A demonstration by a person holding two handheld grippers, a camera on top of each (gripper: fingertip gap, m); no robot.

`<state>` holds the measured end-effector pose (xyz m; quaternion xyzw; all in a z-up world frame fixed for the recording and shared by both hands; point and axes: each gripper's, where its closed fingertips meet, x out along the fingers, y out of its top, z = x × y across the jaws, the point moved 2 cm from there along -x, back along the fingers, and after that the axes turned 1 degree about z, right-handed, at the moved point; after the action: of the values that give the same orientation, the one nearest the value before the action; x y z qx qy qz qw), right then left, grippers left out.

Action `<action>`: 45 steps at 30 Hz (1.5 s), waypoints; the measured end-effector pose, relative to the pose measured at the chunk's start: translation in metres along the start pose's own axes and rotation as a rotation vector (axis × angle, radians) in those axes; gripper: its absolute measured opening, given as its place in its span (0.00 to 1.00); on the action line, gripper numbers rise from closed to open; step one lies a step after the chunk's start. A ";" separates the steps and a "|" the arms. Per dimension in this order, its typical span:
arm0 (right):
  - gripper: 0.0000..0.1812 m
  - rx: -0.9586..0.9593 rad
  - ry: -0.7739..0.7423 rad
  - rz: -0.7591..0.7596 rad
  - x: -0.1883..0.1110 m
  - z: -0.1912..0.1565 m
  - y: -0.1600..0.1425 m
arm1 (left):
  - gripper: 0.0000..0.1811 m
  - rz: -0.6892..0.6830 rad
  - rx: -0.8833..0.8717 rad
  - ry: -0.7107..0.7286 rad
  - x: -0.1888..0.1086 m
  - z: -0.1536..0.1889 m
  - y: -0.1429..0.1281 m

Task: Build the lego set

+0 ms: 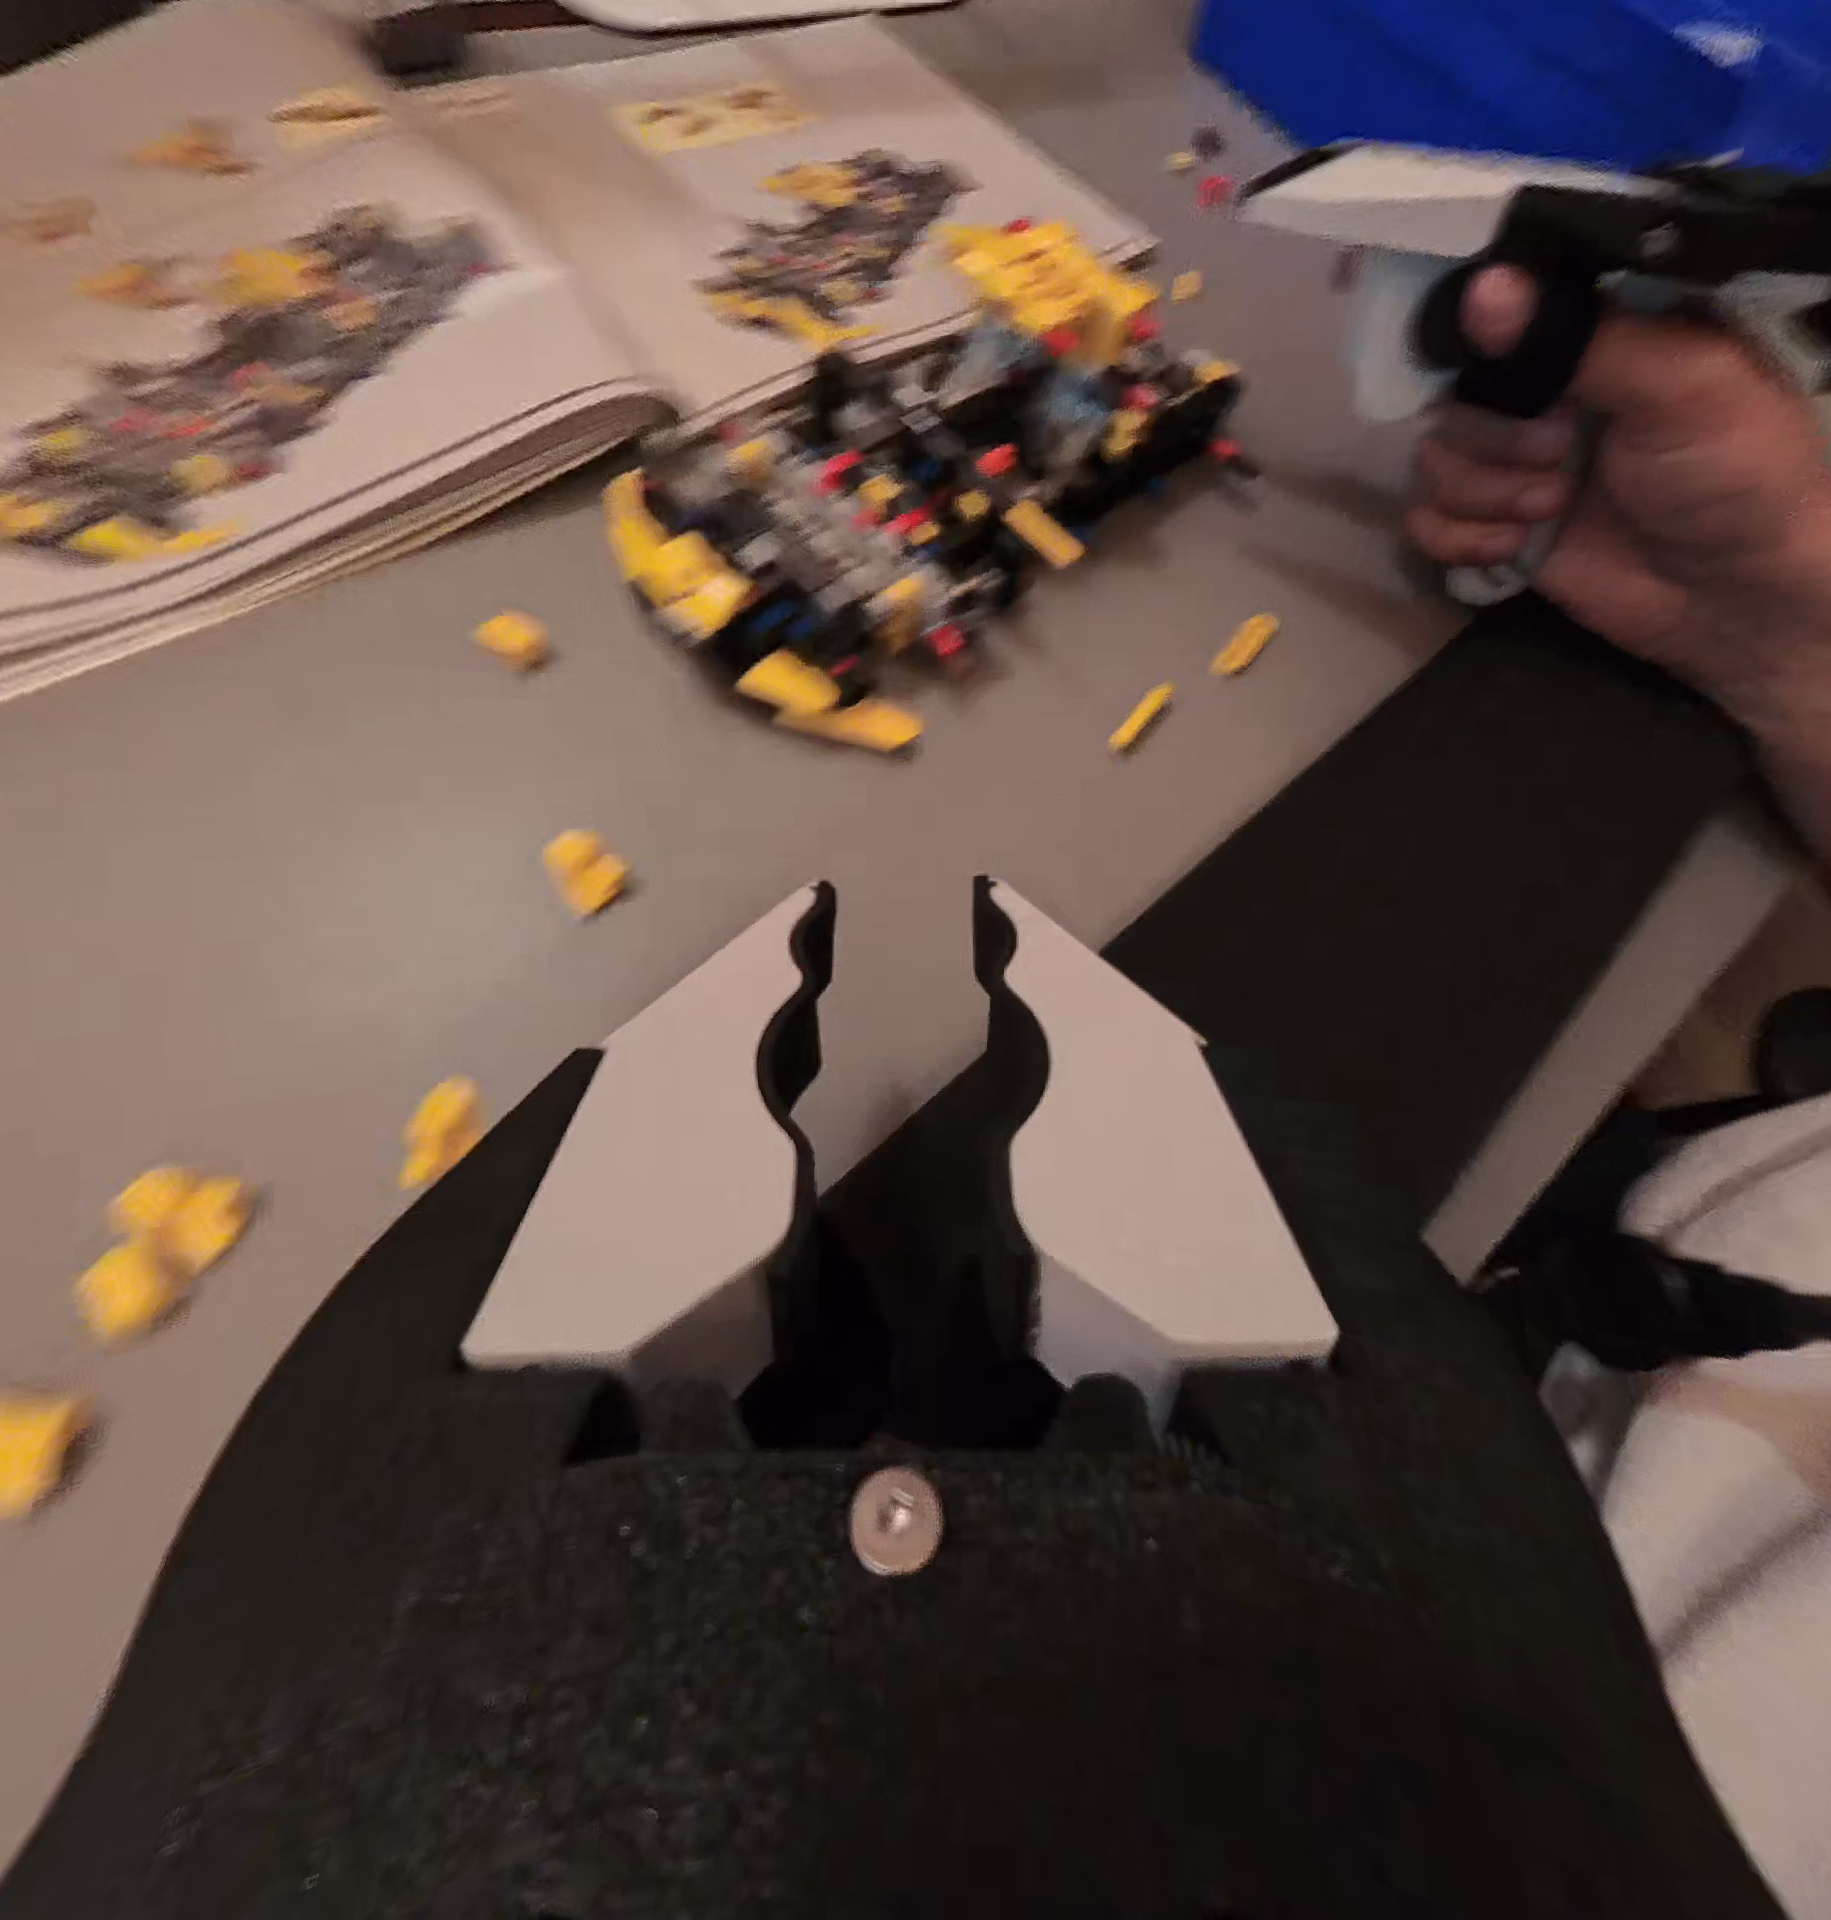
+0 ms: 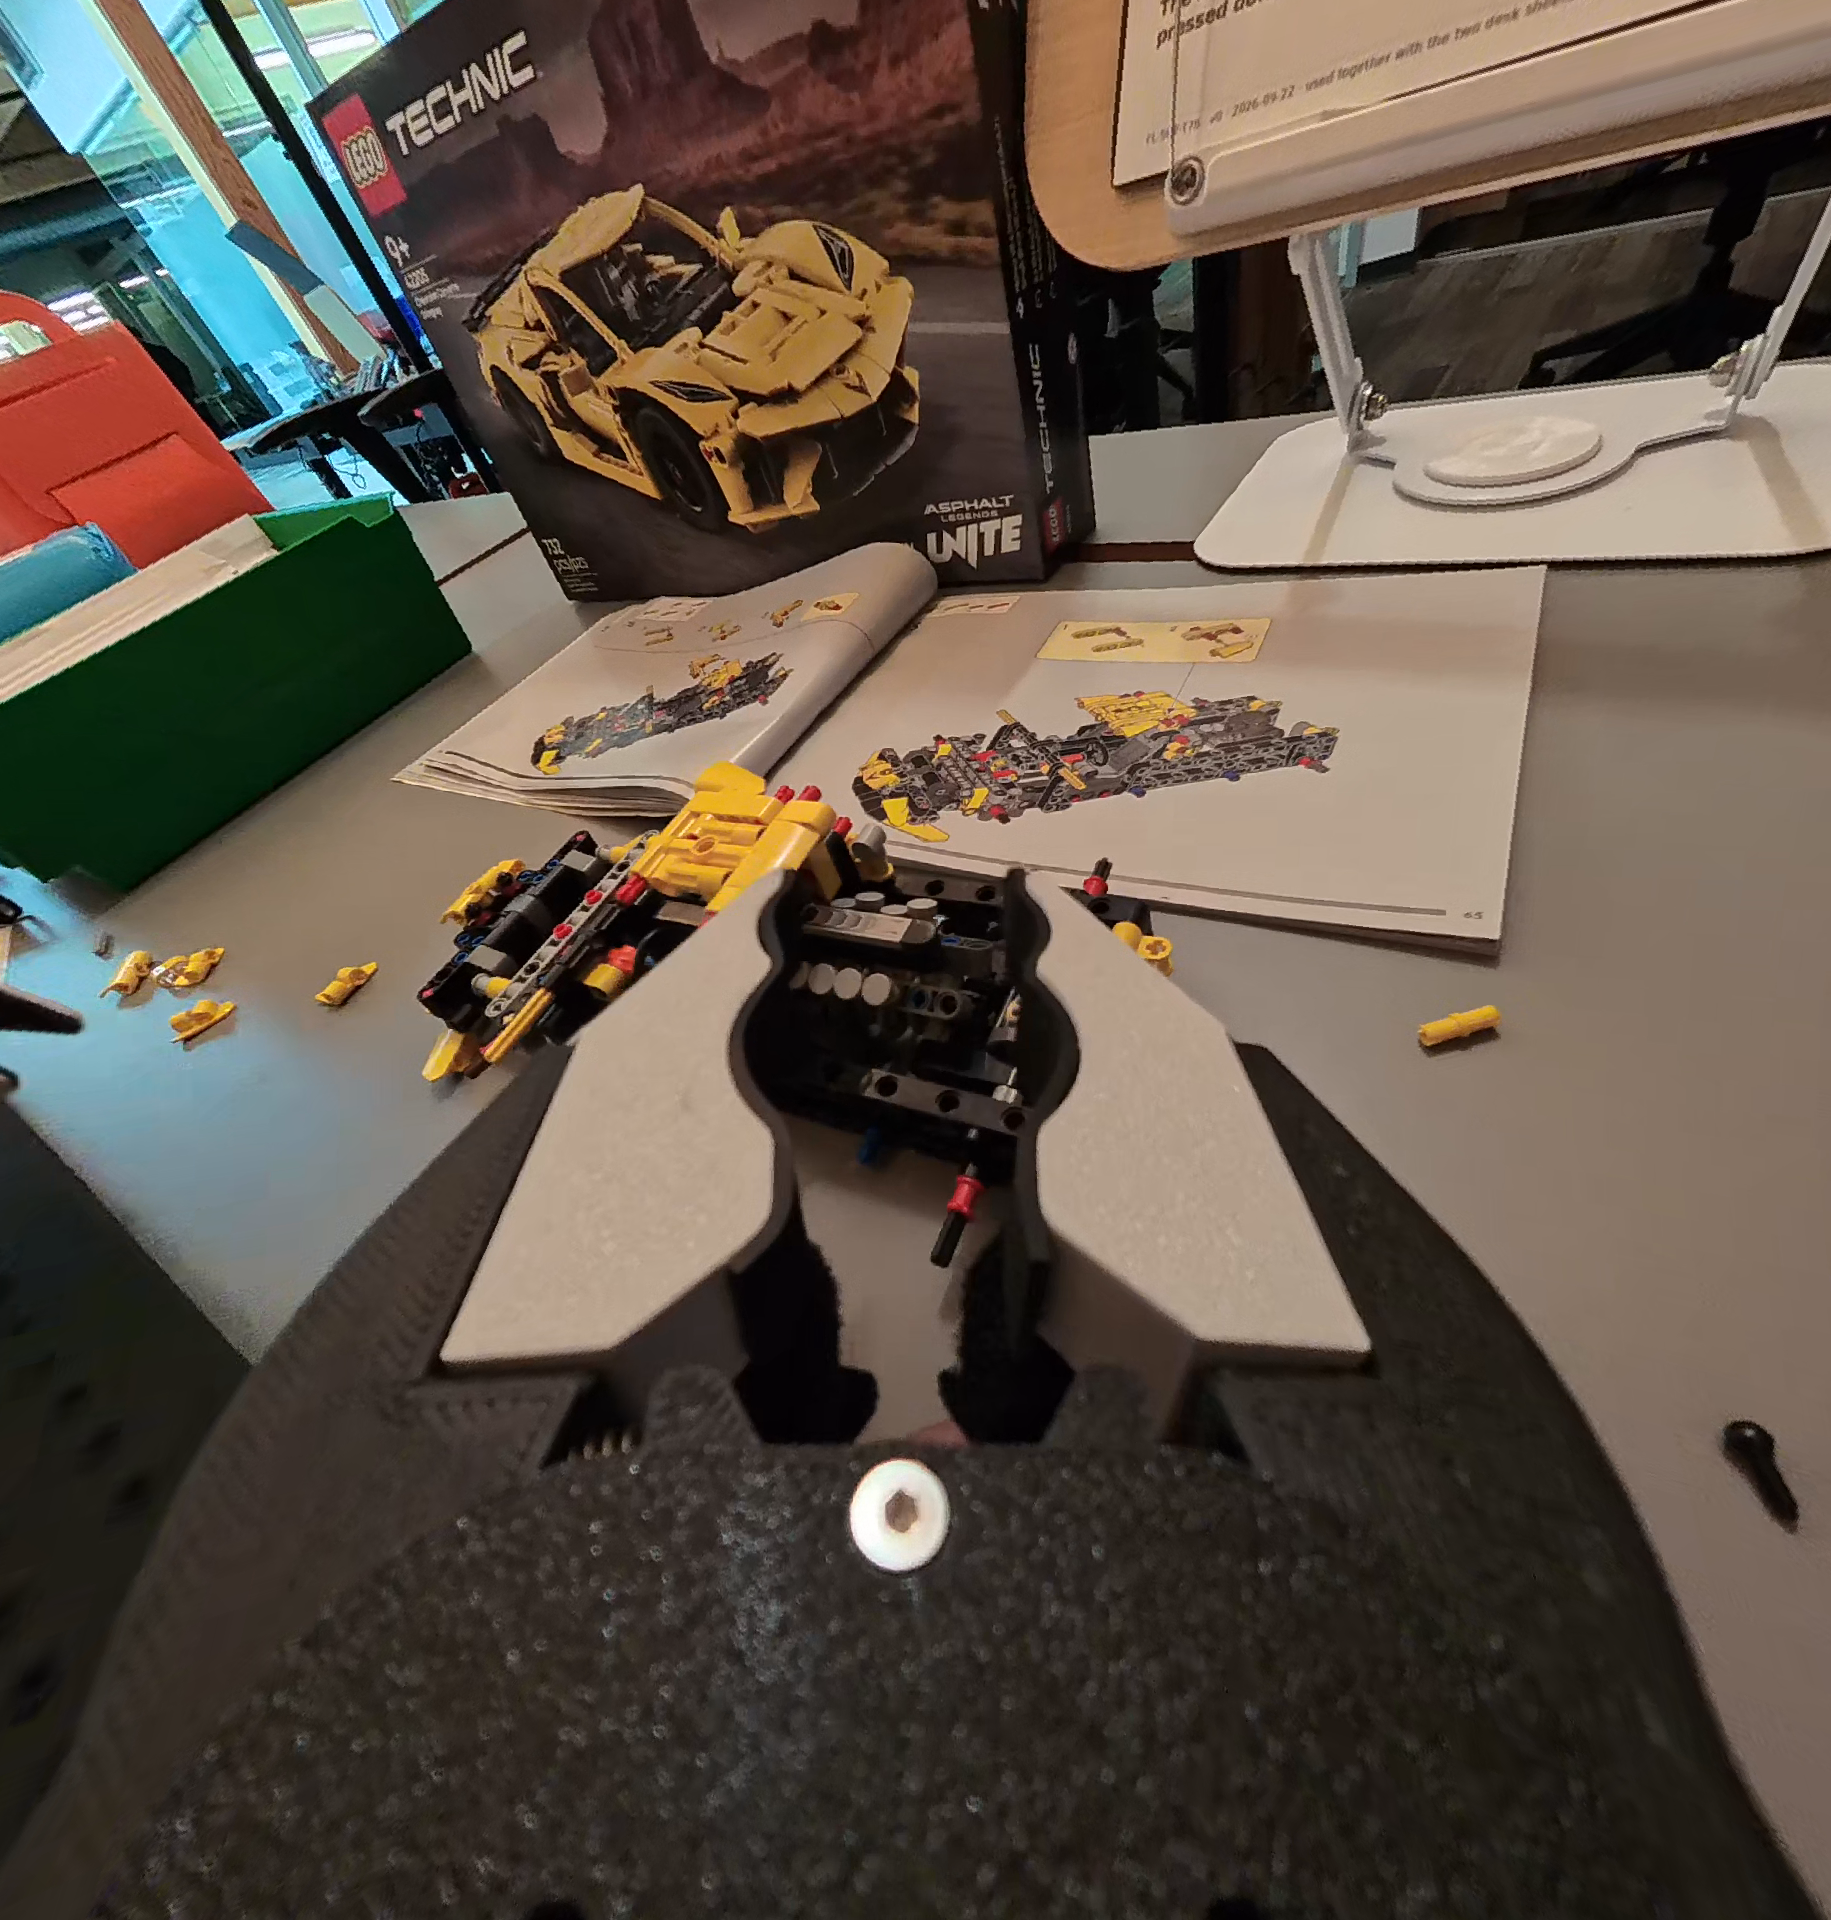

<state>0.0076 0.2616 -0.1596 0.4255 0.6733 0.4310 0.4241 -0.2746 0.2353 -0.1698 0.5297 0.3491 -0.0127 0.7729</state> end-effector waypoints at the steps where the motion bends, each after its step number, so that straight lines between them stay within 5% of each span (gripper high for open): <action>1: 0.20 -0.003 -0.005 -0.004 0.001 0.001 -0.001 | 0.15 -0.020 0.000 0.052 -0.009 -0.014 -0.008; 4: 0.20 -0.019 -0.028 -0.006 0.002 0.003 0.001 | 0.15 -0.028 0.034 0.153 -0.020 -0.042 -0.010; 8: 0.18 -0.042 -0.046 0.056 0.009 0.010 0.040 | 0.14 0.066 0.073 0.118 0.005 -0.058 0.042; 11: 0.17 -0.154 -0.010 0.012 0.046 0.018 0.080 | 0.14 0.100 0.088 0.041 0.060 -0.067 0.109; 15: 0.02 -0.321 0.076 -0.284 0.127 0.053 0.067 | 0.00 0.034 0.133 -0.017 0.165 -0.084 0.183; 18: 0.00 -0.332 0.051 -0.421 0.161 0.086 0.040 | 0.00 -0.112 0.190 0.027 0.243 -0.111 0.189; 21: 0.00 -0.370 0.020 -0.491 0.170 0.097 0.019 | 0.00 -0.197 0.244 0.074 0.278 -0.130 0.179; 25: 0.00 -0.493 -0.022 -0.564 0.172 0.106 -0.004 | 0.00 -0.198 0.262 0.107 0.276 -0.150 0.171; 31: 0.00 -0.412 -0.011 -0.525 0.172 0.106 -0.005 | 0.00 -0.137 0.159 -0.011 0.260 -0.163 0.167; 42: 0.00 -0.442 -0.031 -0.508 0.172 0.105 -0.006 | 0.00 -0.123 0.164 -0.007 0.255 -0.171 0.165; 45: 0.00 -0.459 -0.038 -0.504 0.172 0.105 -0.006 | 0.00 -0.153 0.227 0.072 0.221 -0.176 0.166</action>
<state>0.0573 0.4445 -0.2283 0.1474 0.6347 0.4448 0.6145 -0.1349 0.5311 -0.1916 0.5854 0.4126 -0.0920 0.6918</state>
